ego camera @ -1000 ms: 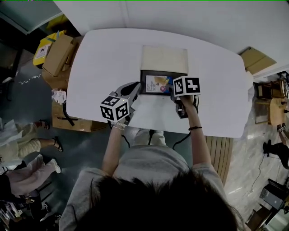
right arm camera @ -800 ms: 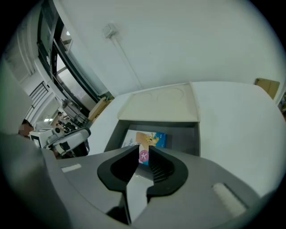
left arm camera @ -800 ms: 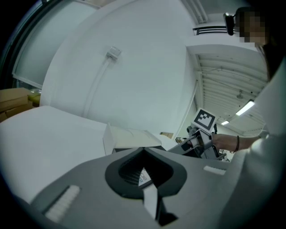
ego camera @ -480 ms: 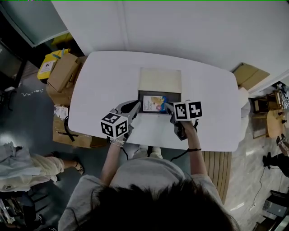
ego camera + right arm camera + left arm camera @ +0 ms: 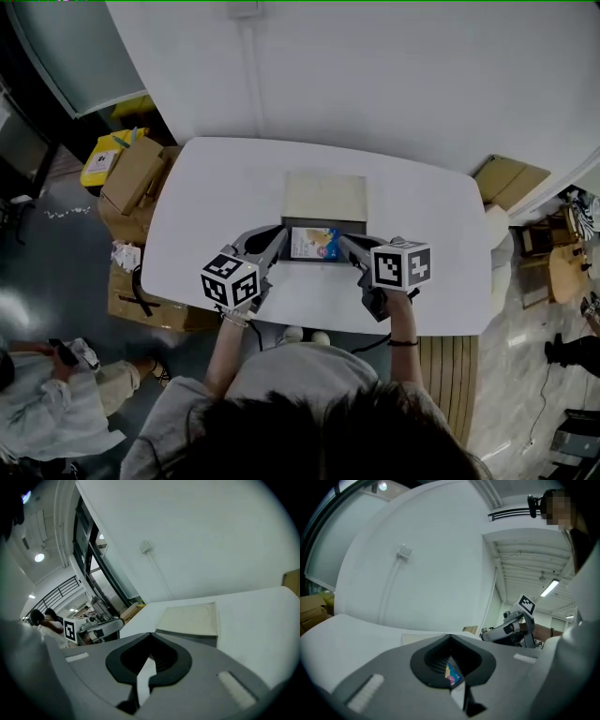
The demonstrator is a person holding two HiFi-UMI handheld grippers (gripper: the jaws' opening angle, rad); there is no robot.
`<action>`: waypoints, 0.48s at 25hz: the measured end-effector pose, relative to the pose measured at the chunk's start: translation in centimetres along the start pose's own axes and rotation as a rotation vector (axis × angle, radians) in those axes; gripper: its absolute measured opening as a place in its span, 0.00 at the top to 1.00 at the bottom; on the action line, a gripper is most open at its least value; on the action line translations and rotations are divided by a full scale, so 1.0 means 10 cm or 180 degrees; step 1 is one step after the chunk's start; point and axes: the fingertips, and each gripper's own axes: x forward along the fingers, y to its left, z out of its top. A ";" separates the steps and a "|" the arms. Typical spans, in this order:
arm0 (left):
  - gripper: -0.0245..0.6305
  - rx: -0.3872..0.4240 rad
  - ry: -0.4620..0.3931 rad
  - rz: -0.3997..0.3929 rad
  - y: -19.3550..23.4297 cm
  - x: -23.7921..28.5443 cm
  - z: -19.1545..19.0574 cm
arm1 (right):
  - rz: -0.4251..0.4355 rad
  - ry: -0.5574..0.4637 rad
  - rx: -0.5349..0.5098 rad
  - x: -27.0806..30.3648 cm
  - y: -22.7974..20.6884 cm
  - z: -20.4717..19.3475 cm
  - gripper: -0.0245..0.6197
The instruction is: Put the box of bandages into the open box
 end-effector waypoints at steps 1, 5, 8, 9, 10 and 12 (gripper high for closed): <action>0.97 0.0012 -0.0025 -0.0007 -0.02 -0.01 0.03 | 0.0021 -0.0067 -0.0046 -0.03 0.02 0.04 0.94; 0.97 0.0071 -0.0149 -0.0046 -0.09 -0.03 0.17 | 0.0117 -0.0435 -0.0228 -0.17 0.06 0.22 0.94; 0.97 0.0103 -0.0241 -0.0056 -0.13 -0.05 0.27 | 0.0202 -0.0717 -0.0267 -0.28 0.09 0.36 0.94; 0.97 0.0115 -0.0268 -0.0057 -0.15 -0.06 0.30 | 0.0221 -0.0795 -0.0294 -0.32 0.11 0.41 0.94; 0.97 0.0128 -0.0294 -0.0058 -0.17 -0.08 0.32 | 0.0233 -0.0861 -0.0329 -0.35 0.13 0.44 0.94; 0.97 0.0160 -0.0333 -0.0056 -0.20 -0.11 0.35 | 0.0247 -0.0974 -0.0400 -0.42 0.17 0.50 0.94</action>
